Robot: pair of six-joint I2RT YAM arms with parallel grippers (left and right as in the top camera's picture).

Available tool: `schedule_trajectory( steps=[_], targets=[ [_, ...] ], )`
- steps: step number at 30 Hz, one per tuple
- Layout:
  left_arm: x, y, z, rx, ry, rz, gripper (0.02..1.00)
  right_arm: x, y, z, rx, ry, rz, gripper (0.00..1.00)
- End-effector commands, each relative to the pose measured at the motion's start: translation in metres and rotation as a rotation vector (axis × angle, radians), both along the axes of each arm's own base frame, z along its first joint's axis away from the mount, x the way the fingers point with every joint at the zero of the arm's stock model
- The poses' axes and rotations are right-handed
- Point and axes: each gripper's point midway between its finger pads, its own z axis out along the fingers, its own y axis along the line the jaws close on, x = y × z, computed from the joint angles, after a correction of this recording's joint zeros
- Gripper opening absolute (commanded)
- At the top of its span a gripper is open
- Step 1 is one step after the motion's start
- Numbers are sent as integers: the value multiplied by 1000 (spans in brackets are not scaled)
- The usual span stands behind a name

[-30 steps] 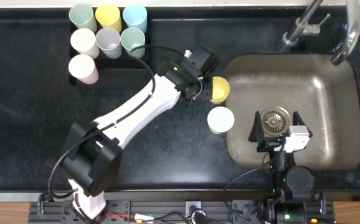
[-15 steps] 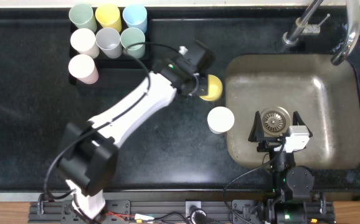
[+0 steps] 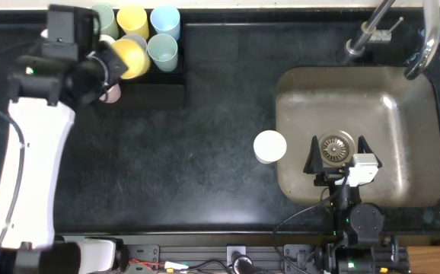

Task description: Store Cups

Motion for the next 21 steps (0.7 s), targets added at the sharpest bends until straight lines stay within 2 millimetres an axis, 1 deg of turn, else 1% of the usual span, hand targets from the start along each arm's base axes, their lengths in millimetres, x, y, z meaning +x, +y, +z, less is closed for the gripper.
schedule_trajectory(
  steps=[1, 7, 9, 15, 21],
  targets=[
    [-2, 11, -45, -6, 150, 81, 36, 0, 2, -3, -3, -2, 11, 993],
    [1, 13, -74, 5, 237, 105, 36, 0, 2, -3, -3, -2, 11, 998],
    [1, 13, -80, 7, 260, 105, 36, 0, 2, -3, -3, -2, 11, 998],
    [0, 14, -95, 15, 309, 120, 36, 0, 2, -3, -3, -2, 11, 998],
    [8, 16, -104, 29, 306, 136, 38, 0, 2, -3, -3, -2, 11, 998]
  ],
)
